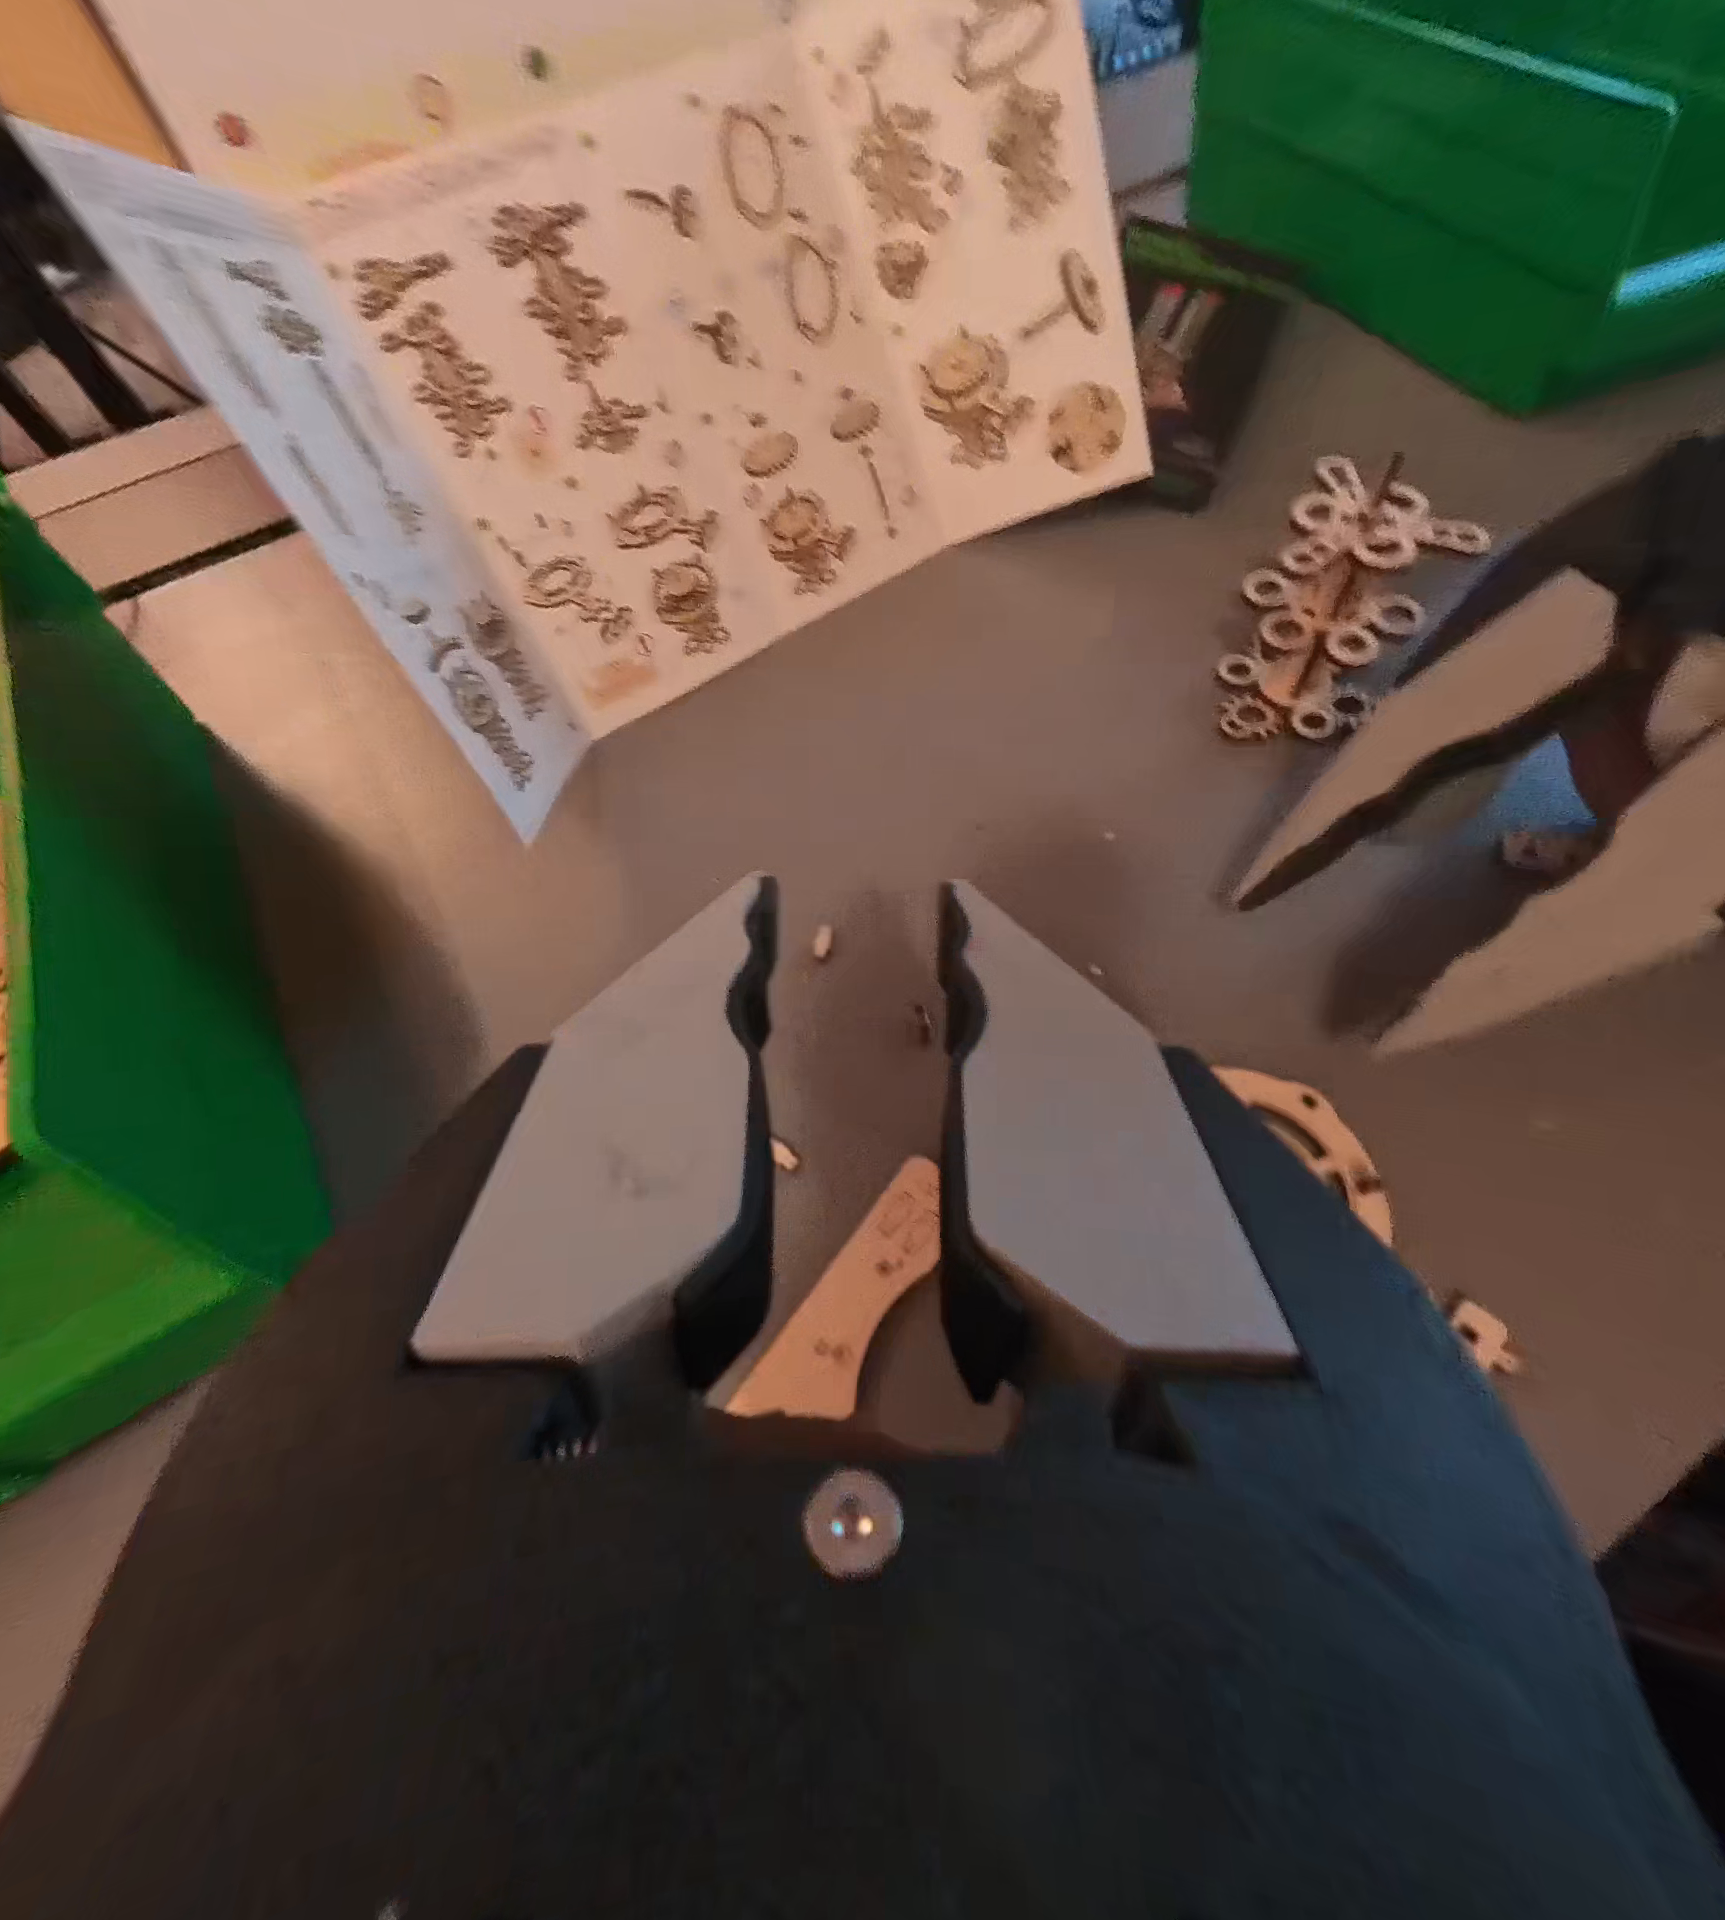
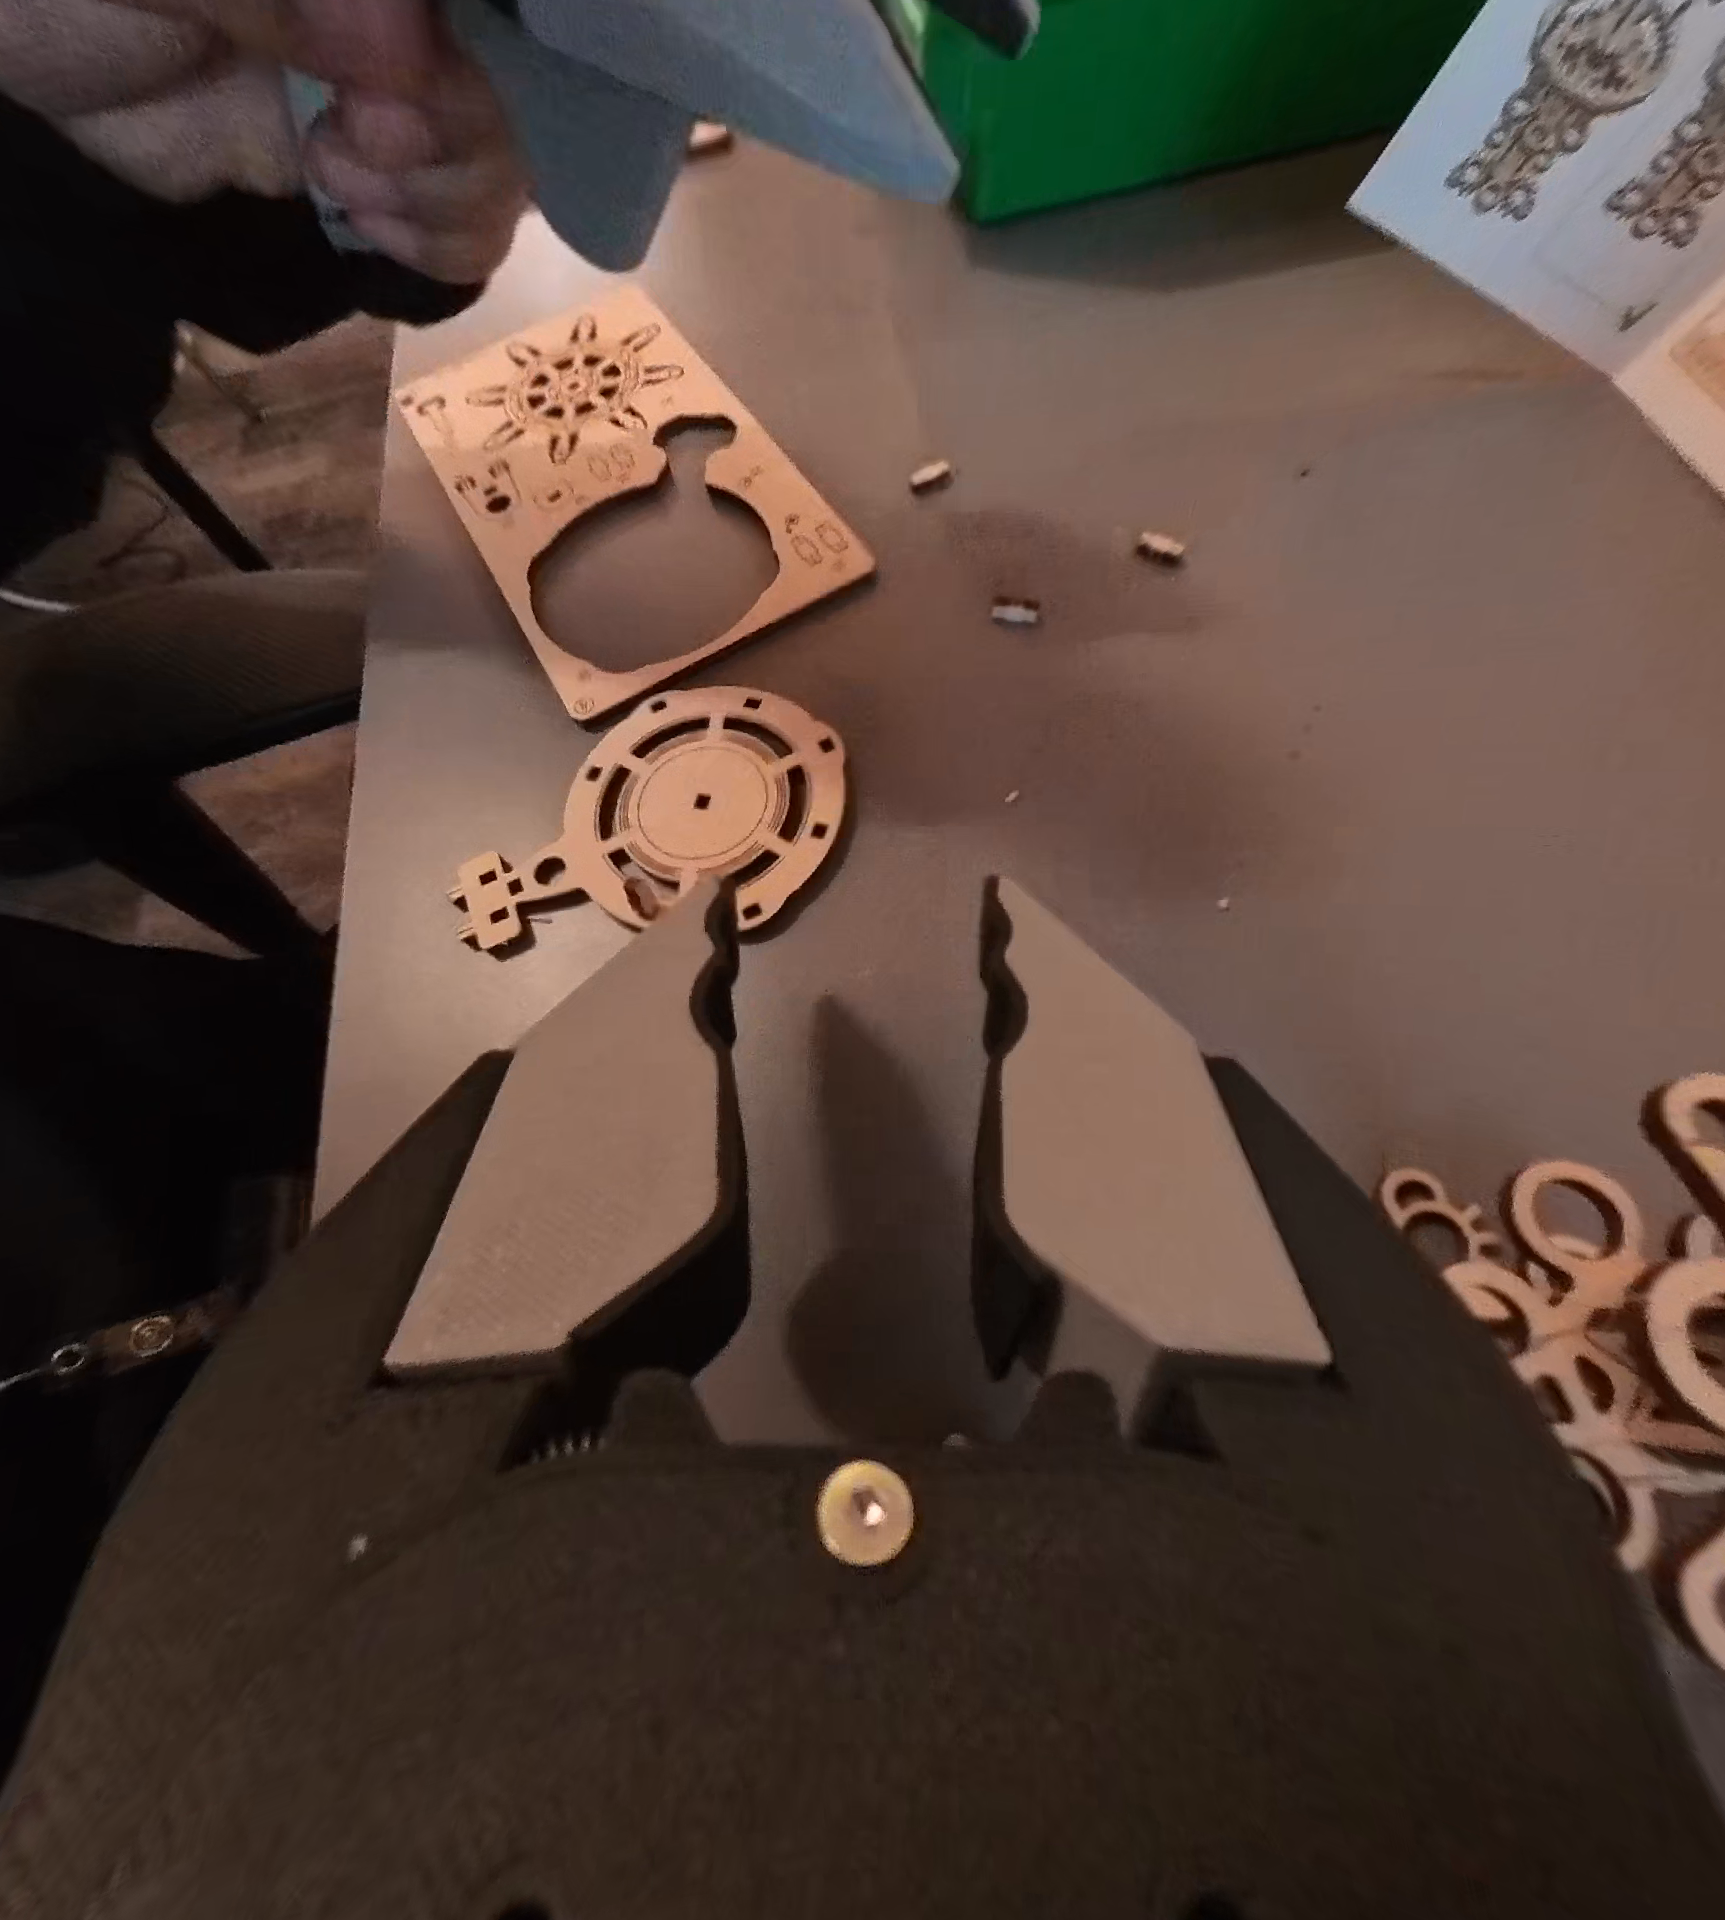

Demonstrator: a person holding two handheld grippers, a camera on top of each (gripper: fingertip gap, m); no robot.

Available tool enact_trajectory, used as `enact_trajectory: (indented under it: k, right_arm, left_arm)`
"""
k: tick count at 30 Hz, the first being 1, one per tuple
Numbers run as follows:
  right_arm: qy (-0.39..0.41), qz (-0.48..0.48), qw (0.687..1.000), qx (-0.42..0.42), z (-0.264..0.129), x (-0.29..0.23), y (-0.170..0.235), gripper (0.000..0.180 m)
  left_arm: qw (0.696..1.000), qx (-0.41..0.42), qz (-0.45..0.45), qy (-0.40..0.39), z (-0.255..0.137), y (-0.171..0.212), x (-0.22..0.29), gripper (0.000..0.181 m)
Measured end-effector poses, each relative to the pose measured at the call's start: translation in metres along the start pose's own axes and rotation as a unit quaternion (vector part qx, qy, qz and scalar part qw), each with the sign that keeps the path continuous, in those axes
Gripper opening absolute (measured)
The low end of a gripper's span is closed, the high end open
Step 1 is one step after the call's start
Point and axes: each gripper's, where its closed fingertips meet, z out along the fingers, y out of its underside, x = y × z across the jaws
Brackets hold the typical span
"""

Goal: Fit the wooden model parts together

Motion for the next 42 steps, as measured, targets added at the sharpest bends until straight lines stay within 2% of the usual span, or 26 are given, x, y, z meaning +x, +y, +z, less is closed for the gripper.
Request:
enact_trajectory:
  k: [1,6,15,23,25,27,29,37,42]
  right_arm:
    - [0.004,-0.001,1.0,0.015,-0.002,0.001,-0.004,0.044]
    - [0.019,-0.005,0.998,0.065,-0.011,0.005,-0.018,0.044]
    - [0.054,-0.011,0.994,0.094,-0.021,0.013,-0.026,0.044]
    - [0.061,-0.013,0.995,0.084,-0.014,0.017,-0.023,0.043]
    - [0.064,-0.019,0.994,0.09,-0.015,0.019,-0.025,0.042]
    - [0.061,-0.024,0.994,0.092,-0.015,0.021,-0.026,0.042]
    - [0.055,-0.027,0.994,0.095,-0.014,0.025,-0.028,0.041]
    - [0.022,-0.038,0.988,0.147,-0.015,0.021,-0.047,0.04]
    - [-0.012,-0.039,0.988,0.149,-0.014,0.003,-0.046,0.04]
  left_arm:
    - [1.0,0.007,-0.013,0.005,-0.001,-0.003,-0.004,0.034]
    - [0.998,-0.035,0.01,0.046,0.004,0.009,-0.006,0.04]
    - [0.982,-0.116,0.061,0.14,0.045,0.039,0.007,0.039]
    - [0.983,0.016,0.119,0.14,0.071,-0.005,0.002,0.032]
    - [0.983,0.044,0.121,0.131,0.074,-0.006,0.001,0.027]
    - [0.981,0.037,0.149,0.118,0.071,-0.002,-0.001,0.026]
    - [0.98,0.077,0.152,0.104,0.067,-0.01,-0.003,0.017]
    - [0.985,0.053,0.144,0.081,0.07,-0.004,-0.018,0.017]
    - [0.983,0.034,0.167,0.075,0.076,0.004,-0.016,0.016]
